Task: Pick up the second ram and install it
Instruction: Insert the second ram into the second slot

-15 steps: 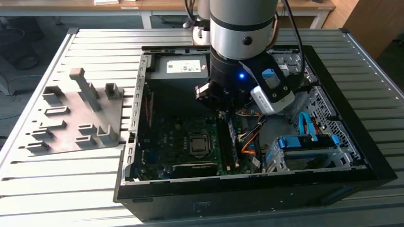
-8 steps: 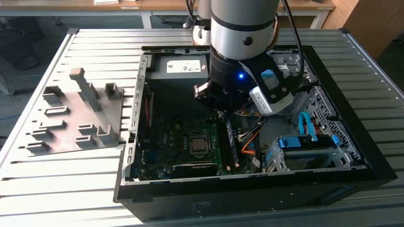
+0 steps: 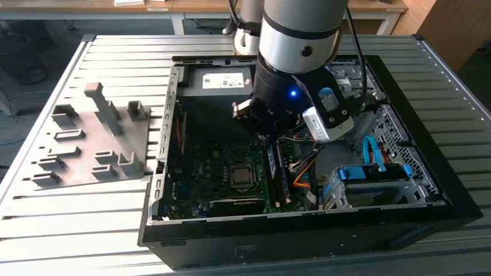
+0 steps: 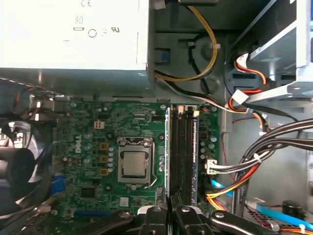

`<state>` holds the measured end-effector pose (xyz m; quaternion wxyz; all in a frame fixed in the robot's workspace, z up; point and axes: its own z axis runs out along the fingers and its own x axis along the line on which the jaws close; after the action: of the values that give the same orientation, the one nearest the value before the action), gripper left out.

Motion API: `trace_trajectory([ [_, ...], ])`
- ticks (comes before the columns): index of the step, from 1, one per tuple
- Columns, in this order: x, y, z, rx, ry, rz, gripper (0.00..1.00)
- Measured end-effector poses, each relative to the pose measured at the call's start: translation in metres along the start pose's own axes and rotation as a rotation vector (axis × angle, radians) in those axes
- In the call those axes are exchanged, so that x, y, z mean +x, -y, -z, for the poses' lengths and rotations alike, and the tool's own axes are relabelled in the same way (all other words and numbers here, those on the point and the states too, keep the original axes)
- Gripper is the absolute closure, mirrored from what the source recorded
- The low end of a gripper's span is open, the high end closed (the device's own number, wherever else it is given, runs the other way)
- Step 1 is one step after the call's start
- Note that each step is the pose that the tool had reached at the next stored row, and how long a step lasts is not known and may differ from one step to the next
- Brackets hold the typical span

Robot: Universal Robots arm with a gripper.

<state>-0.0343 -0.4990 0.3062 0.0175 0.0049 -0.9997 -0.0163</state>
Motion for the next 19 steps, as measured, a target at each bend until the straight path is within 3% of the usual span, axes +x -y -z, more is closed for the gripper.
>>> trace_trajectory([
  [1, -0.0008, 0.0000, -0.0001, -0.0001, -0.0051, 0.000, 0.86],
  [2, -0.0011, 0.0000, -0.0001, 0.0001, -0.0057, 0.000, 0.86],
  [19, -0.0034, 0.0002, -0.0060, -0.0001, -0.0060, 0.000, 0.86],
])
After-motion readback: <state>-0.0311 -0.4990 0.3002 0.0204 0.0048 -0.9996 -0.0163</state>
